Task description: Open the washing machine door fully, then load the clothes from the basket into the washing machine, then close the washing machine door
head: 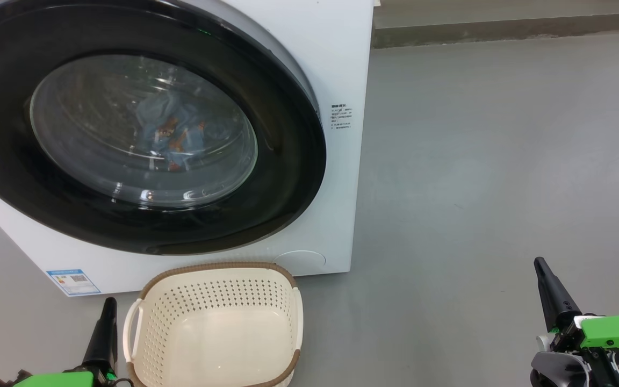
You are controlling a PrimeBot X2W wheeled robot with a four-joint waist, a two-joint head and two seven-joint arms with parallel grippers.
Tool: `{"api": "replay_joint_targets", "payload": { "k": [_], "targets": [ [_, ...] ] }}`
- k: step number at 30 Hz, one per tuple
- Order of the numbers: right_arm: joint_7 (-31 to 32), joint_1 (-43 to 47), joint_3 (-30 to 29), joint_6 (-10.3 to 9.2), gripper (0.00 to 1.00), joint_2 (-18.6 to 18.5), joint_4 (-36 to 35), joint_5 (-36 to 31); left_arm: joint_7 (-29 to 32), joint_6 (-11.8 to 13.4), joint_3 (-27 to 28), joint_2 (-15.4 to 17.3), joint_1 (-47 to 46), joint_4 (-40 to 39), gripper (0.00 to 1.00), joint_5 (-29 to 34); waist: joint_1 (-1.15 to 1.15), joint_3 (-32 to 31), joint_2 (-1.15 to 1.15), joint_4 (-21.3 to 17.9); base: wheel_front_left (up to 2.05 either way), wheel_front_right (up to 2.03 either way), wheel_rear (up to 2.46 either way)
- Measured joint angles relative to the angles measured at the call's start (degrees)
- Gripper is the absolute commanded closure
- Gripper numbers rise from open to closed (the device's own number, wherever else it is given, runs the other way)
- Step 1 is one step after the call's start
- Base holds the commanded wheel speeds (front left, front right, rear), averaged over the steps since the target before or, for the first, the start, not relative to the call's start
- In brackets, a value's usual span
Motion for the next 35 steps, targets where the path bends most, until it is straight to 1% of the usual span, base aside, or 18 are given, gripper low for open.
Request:
{"api": "replay_joint_targets", "payload": {
  "k": [35],
  "targets": [
    [-0.1, 0.0, 0.1, 0.0, 1.0, -0.1, 0.0, 0.1, 0.0, 0.0, 0.0, 0.0, 0.0, 0.0, 1.0, 0.0, 0.0, 0.0, 0.0, 0.0, 0.0, 0.0, 0.0]
  ]
}}
